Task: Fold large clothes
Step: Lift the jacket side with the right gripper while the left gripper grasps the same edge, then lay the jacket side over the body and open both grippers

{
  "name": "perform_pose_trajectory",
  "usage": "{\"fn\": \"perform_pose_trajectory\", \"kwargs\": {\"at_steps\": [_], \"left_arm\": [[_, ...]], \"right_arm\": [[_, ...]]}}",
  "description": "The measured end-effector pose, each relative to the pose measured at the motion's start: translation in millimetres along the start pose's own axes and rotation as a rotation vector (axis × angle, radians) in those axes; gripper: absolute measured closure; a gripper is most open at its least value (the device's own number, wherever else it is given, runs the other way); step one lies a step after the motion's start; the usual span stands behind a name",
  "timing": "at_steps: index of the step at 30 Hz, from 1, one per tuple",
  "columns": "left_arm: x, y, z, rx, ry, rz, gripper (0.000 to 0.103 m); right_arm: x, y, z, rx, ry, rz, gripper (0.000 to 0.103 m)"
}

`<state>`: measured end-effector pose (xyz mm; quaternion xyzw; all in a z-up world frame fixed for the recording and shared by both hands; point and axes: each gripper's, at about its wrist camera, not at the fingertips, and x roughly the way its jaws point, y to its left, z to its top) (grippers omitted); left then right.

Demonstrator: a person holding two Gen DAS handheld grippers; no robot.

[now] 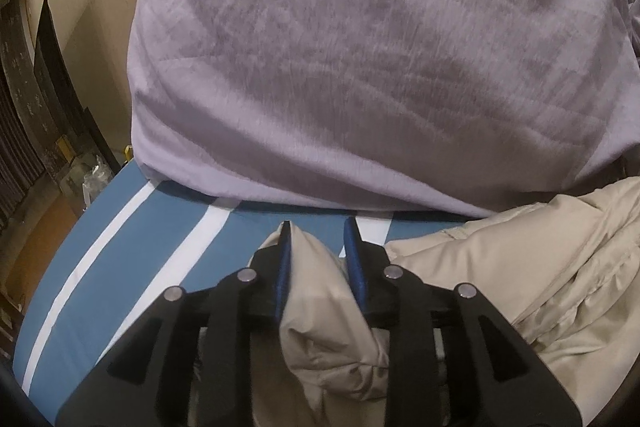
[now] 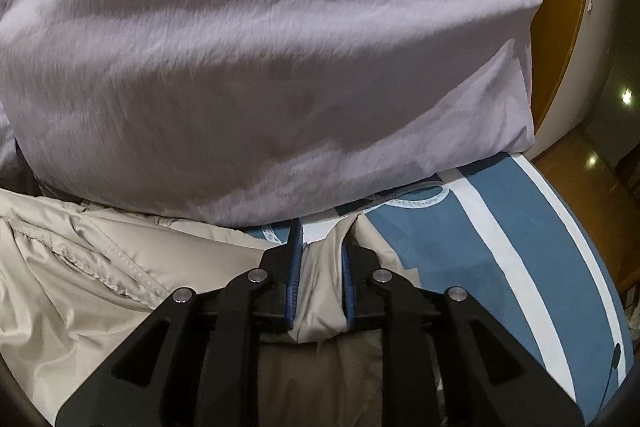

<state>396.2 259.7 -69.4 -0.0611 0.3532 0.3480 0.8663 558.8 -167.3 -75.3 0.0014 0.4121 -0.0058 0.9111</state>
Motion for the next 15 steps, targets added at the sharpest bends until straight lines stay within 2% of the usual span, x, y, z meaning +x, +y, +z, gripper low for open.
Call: {"fn": "perform_pose_trajectory", "kwargs": {"at_steps": [1, 3, 4, 5, 7, 10, 15], "left_arm": [[-0.6, 2.1, 0.5, 0.0, 0.007, -0.005, 0.072], [-8.8, 6.8, 2.0, -0.003, 0.011, 0.013, 0.044], [-15.0, 14.8, 3.0, -0.022, 0.004, 0.06, 0.014], [-20.1, 22.1, 3.3, -0.04, -0.007, 0.067, 0.011], [-30.3, 39.7, 4.5, -0.068, 0.003, 0.007, 0.011], [-51.3, 54.3, 2.2, -0.095, 0.014, -0.055, 0.011], [-96.8, 43.6, -6.6, -0.048, -0.036, -0.173, 0.01]], "right_arm": [[-1.6, -1.8, 0.1, 0.002, 0.003, 0.011, 0.08], [-10.1, -9.7, 0.5, 0.016, 0.008, 0.035, 0.07], [-16.0, -13.6, 0.6, 0.024, 0.001, 0.028, 0.05], [-25.0, -19.8, 0.6, 0.034, -0.02, 0.012, 0.029], [-44.3, -31.0, 1.3, 0.049, -0.069, 0.015, 0.027], [-75.2, -35.6, 1.6, 0.059, -0.093, 0.07, 0.027], [-122.0, -1.1, -9.9, -0.027, -0.131, 0.184, 0.027]]}}
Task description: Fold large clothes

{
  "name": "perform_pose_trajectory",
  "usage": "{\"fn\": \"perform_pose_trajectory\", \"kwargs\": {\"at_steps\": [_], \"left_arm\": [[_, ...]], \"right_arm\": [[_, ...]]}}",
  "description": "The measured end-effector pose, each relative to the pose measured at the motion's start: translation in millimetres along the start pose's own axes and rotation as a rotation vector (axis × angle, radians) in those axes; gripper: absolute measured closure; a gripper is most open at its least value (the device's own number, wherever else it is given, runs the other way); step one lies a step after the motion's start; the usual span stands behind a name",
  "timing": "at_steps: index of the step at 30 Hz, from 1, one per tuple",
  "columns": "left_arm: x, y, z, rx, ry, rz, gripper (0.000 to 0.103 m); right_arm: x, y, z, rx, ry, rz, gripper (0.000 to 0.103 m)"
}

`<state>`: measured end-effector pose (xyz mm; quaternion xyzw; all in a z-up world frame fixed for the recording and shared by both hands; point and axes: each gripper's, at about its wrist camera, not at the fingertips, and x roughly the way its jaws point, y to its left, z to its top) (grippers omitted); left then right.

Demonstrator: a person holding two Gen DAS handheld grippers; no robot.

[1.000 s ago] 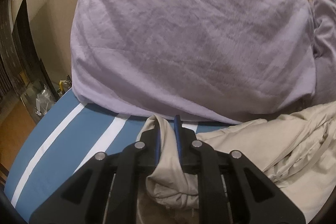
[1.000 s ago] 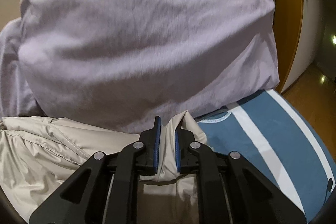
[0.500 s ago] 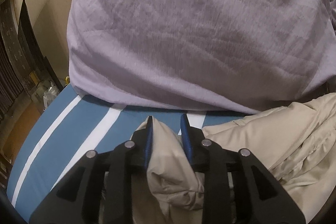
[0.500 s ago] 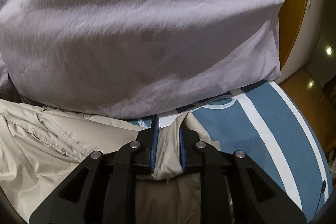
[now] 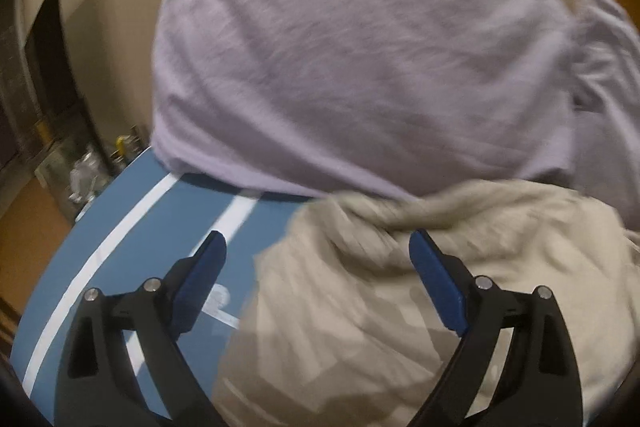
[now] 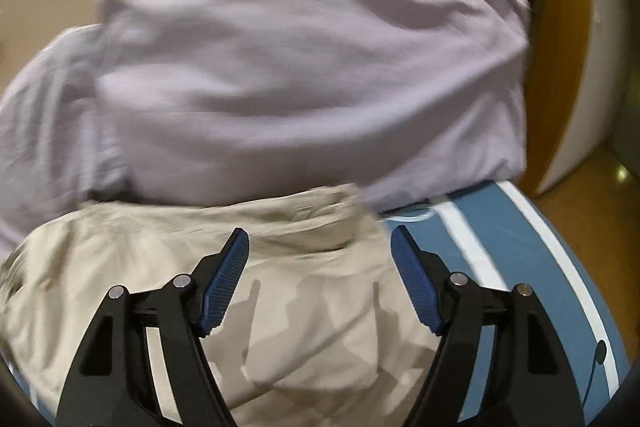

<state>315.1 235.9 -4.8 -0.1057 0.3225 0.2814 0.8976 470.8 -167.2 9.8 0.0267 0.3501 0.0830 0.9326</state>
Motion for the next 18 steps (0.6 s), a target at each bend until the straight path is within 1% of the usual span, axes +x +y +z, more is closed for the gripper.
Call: {"fn": "perform_pose_trajectory", "kwargs": {"at_steps": [2, 5, 8, 13, 18], "left_arm": [[-13.3, -12.9, -5.1, 0.04, -0.014, -0.044, 0.01], [-24.0, -29.2, -10.9, 0.106, -0.035, -0.052, 0.01], [-28.0, -37.7, -17.8, 0.133, -0.029, -0.071, 0.01], [-14.9, -49.4, -25.6, 0.151, 0.006, -0.094, 0.01], [3.1, -64.0, -30.8, 0.17, 0.019, -0.085, 0.01]], "right_arm": [[-7.9, 19.6, -4.0, -0.039, 0.003, 0.043, 0.028], [-18.2, 49.8, -14.0, -0.105, 0.002, 0.093, 0.028], [-20.2, 71.1, -23.1, -0.141, 0.012, 0.13, 0.028], [-16.2, 93.2, -36.0, -0.168, 0.04, 0.174, 0.028], [-9.0, 111.9, -44.6, -0.21, 0.045, 0.201, 0.028]]}}
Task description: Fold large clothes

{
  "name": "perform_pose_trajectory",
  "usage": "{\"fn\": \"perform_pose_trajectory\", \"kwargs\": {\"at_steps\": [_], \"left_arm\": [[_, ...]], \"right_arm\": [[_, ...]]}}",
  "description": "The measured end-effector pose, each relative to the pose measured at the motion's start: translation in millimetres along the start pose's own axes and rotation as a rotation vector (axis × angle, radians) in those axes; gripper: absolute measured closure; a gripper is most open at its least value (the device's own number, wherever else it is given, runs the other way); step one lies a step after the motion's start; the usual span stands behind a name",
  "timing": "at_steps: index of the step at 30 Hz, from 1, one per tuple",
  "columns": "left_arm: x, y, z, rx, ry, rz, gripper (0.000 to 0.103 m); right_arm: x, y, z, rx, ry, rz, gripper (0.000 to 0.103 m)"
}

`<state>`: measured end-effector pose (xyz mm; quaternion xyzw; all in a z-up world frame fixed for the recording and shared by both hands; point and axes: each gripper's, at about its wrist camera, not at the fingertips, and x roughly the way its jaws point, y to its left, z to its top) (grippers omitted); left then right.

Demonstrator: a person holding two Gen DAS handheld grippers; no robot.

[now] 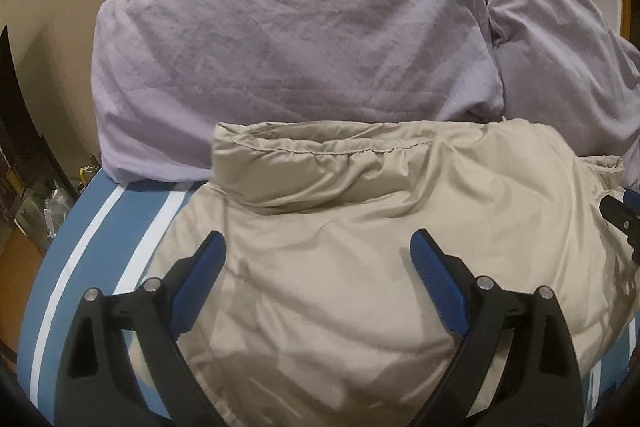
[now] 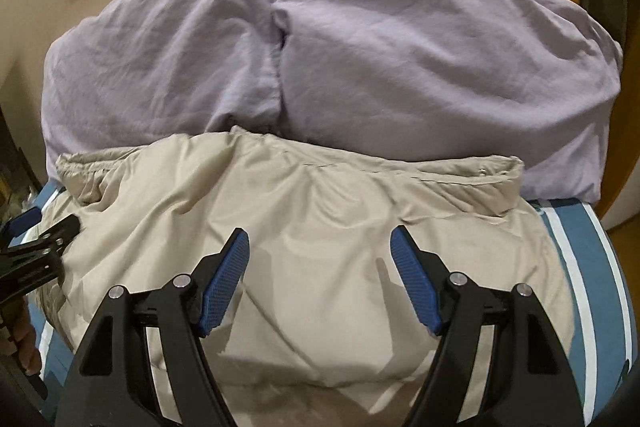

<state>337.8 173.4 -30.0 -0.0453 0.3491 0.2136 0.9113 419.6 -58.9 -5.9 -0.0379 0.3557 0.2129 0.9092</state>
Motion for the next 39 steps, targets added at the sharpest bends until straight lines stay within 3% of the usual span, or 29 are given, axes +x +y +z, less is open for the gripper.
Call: {"fn": "perform_pose_trajectory", "kwargs": {"at_steps": [11, 15, 28, 39], "left_arm": [[64.6, 11.5, 21.9, -0.031, 0.036, 0.127, 0.01], [80.3, 27.3, 19.1, -0.103, 0.049, 0.108, 0.009], [103.8, 23.5, 19.9, -0.093, 0.06, 0.129, 0.005], [107.2, 29.6, 17.2, -0.092, 0.058, 0.126, 0.003]], "right_arm": [[49.2, 17.4, -4.6, 0.0, 0.01, -0.068, 0.028], [64.3, 14.0, -4.2, 0.031, 0.023, -0.079, 0.028], [90.6, 19.1, -6.6, 0.046, 0.06, -0.143, 0.028], [89.9, 16.5, -10.8, 0.075, 0.063, -0.114, 0.026]]}}
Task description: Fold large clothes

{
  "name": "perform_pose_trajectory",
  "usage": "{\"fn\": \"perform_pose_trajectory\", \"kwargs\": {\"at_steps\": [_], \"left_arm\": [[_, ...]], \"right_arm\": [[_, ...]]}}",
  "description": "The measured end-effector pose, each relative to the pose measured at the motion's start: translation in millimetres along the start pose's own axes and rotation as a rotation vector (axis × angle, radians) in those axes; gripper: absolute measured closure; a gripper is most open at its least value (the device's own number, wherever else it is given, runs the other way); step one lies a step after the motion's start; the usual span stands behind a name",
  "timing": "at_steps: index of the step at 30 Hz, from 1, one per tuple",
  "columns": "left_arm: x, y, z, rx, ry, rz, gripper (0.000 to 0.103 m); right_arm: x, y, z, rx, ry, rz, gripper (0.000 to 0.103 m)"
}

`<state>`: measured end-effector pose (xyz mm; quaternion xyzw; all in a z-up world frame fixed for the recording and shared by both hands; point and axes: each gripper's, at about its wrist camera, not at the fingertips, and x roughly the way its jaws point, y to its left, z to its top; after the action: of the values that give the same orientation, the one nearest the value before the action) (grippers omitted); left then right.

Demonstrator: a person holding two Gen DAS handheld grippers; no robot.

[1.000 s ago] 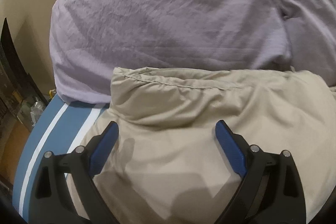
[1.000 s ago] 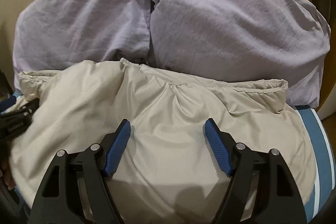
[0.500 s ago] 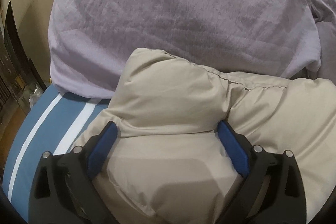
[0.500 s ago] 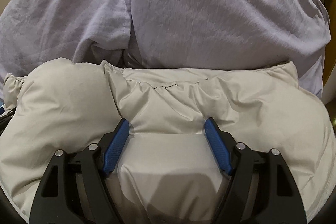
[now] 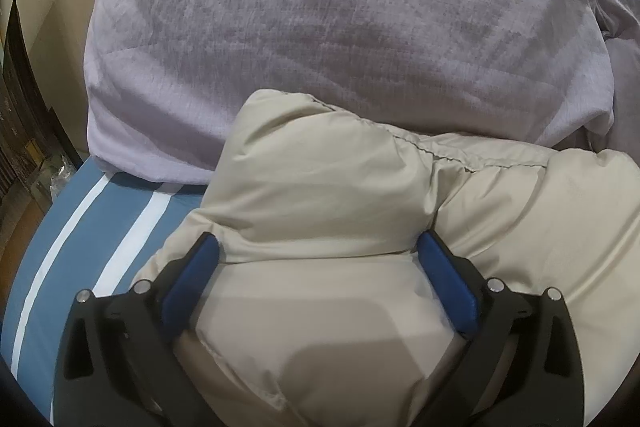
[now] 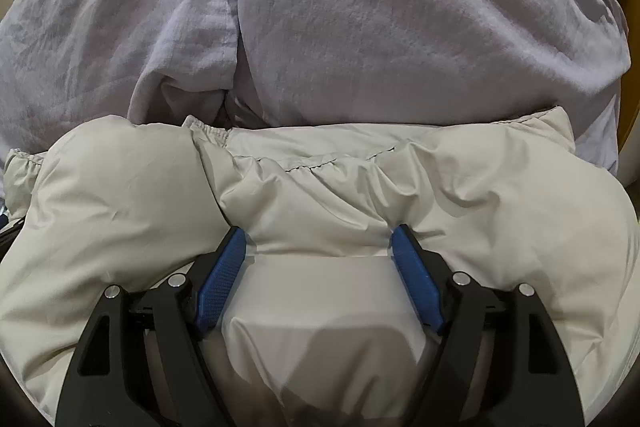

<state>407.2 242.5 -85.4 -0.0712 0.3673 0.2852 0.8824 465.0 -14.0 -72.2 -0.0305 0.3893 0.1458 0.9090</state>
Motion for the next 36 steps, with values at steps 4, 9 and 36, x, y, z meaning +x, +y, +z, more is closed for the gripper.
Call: {"fn": "perform_pose_trajectory", "kwargs": {"at_steps": [4, 9, 36], "left_arm": [[-5.5, -6.6, 0.2, 0.001, -0.003, -0.002, 0.002], [-5.9, -6.3, 0.3, 0.0, -0.004, -0.003, 0.002], [-97.6, -98.1, -15.6, 0.146, -0.108, -0.173, 0.002]], "right_arm": [[-1.4, -10.3, 3.1, 0.008, -0.002, 0.007, 0.025], [-3.9, -15.2, 3.5, 0.015, -0.006, 0.003, 0.022], [-29.9, -92.5, 32.1, 0.112, -0.007, -0.147, 0.014]]}}
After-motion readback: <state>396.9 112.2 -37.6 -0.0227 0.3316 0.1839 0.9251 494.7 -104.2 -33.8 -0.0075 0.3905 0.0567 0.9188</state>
